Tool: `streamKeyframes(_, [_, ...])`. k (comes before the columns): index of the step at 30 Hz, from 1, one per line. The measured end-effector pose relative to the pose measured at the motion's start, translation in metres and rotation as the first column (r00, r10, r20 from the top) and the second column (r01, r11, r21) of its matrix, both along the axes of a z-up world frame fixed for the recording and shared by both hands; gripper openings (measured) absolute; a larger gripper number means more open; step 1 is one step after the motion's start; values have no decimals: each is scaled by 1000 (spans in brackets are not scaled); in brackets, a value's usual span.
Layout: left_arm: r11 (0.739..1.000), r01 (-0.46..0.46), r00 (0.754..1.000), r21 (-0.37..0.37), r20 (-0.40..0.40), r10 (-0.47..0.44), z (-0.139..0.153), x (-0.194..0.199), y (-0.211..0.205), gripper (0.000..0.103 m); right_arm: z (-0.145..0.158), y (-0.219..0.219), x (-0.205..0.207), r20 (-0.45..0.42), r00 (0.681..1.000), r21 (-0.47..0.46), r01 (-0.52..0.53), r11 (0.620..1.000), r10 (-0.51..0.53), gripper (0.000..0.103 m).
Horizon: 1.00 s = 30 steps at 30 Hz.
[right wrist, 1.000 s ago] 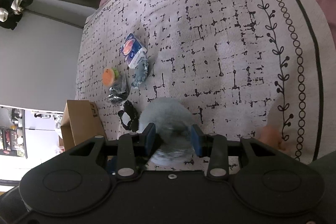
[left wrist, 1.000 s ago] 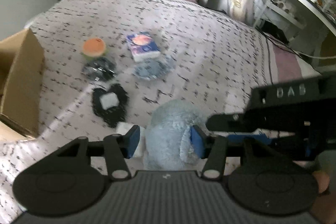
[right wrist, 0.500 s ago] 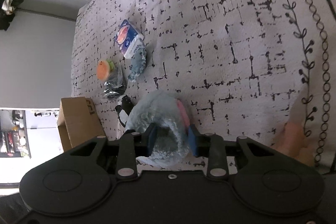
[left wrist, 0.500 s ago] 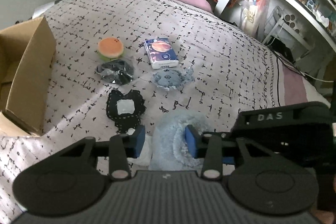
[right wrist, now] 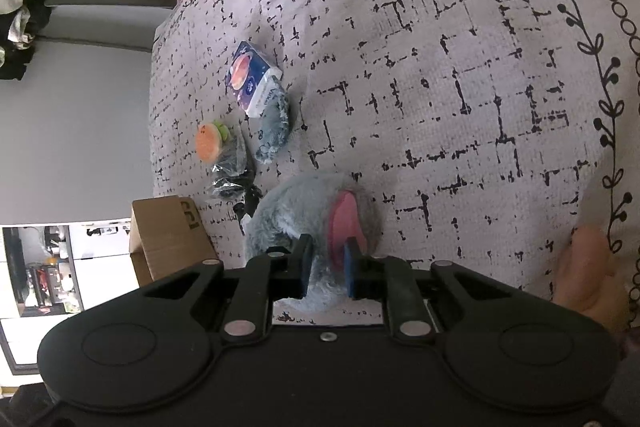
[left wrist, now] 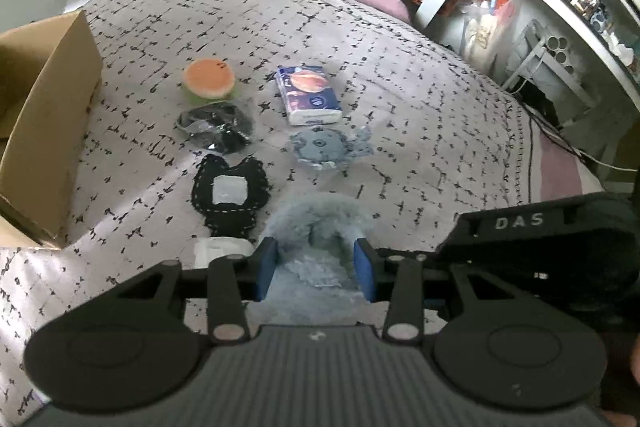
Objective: Organize soft objects
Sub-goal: 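Lift the grey plush toy off the bed with the left gripper, then carry the grey plush toy over the cardboard box and lower it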
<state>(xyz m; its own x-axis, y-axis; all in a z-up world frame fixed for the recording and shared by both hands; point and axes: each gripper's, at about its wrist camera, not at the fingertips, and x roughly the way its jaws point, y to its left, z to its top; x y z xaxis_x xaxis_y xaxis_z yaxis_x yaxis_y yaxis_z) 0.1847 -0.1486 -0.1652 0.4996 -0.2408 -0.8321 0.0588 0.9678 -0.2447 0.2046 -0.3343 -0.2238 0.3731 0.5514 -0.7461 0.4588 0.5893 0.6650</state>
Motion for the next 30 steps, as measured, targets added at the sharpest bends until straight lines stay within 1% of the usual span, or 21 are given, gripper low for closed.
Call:
streamKeyframes(1, [1000,-7,1000,3,-7,7,-2,1,1,41,-1,2,2,0,1000,-2,-5,1000,5,22])
streamKeyframes(3, [1000,-26,999,7,-39,26,-9,4,5,41,-1,6,5,-2,1000,-18,-26,1000,26,24])
streamKeyframes(4, [999,-37,998,-11,-52,36,-12,5,7,41,-2,9,8,-2,1000,-25,-31,999,31,27])
streamKeyframes(6, [998,-47,998,-45,-53,44,-14,3,10,38,-4,12,10,-10,999,-39,-40,998,39,27])
streamKeyframes(8, [997,-53,997,-48,-51,50,-13,3,10,32,-5,14,11,-8,999,-49,-48,998,48,27])
streamKeyframes(9, [996,-60,997,-59,-55,57,-12,2,12,31,-4,15,10,-2,999,-57,-52,997,52,26])
streamKeyframes(11, [996,-66,997,-64,-48,63,-7,1,12,29,-2,14,8,16,999,-57,-50,997,51,22])
streamKeyframes(15, [995,-62,997,-83,-40,59,3,0,12,28,3,10,5,37,999,-55,-37,998,39,20])
streamKeyframes(17, [994,-69,997,-80,-31,67,9,0,13,28,8,10,3,60,997,-50,-42,998,45,19])
streamKeyframes(22, [993,-75,997,-89,-11,74,23,-2,16,28,23,14,-3,121,990,-69,-61,996,69,19])
streamKeyframes(25, [991,-78,997,-107,0,78,32,-6,19,27,37,19,-8,169,981,-119,-70,990,90,18])
streamKeyframes(30, [987,-106,994,-117,23,109,50,-13,27,27,49,23,-14,219,970,-90,-86,992,104,18])
